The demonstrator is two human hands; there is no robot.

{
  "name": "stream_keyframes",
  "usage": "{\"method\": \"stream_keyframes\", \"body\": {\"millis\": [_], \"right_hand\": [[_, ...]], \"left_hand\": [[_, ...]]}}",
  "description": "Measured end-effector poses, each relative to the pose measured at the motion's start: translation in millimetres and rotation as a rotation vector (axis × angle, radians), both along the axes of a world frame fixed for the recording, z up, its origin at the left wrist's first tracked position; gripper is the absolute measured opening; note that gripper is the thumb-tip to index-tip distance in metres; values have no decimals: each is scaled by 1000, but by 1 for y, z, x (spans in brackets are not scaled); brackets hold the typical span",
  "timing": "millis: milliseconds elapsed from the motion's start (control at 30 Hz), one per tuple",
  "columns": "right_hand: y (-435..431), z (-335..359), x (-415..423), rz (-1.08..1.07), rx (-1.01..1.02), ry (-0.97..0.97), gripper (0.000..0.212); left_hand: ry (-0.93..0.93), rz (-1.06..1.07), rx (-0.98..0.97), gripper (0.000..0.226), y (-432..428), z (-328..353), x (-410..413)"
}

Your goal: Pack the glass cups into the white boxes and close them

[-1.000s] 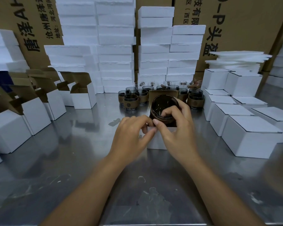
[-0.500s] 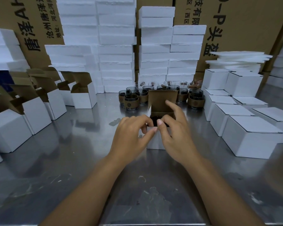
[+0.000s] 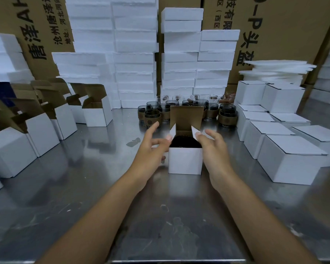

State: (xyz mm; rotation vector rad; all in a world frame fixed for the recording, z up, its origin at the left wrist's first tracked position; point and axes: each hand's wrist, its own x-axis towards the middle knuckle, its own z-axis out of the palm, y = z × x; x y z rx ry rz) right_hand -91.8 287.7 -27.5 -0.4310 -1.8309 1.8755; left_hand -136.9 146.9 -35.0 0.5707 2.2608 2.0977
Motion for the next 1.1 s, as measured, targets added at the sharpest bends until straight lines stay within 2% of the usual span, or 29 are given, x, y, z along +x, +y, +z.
{"method": "stream_keyframes", "body": {"millis": [100,233,467,700,900,1000,1100], "right_hand": [[-2,0,0,18,1,1,41],[-3,1,0,53,21,8,44],[-4,0,0,114,78,103,51],[-4,-3,-2,105,64,95,30],[-4,3,-2,86,-72,69,25],[-9,2,3,132,39,138,35],[-15,-2,7,160,194,185,56]], "left_hand": [[-81,-20,24,58,0,-3,-4],[-86,-43,1,61,-4,-5,-8],[-41,-133,57,45,-4,-6,-9],[-14,-135,80,26,-4,-6,-8],[-19,-122,81,26,-4,-4,-9],[-20,-122,108,29,-3,-3,-7],[-44,-127,156,23,-2,-1,-5]]}}
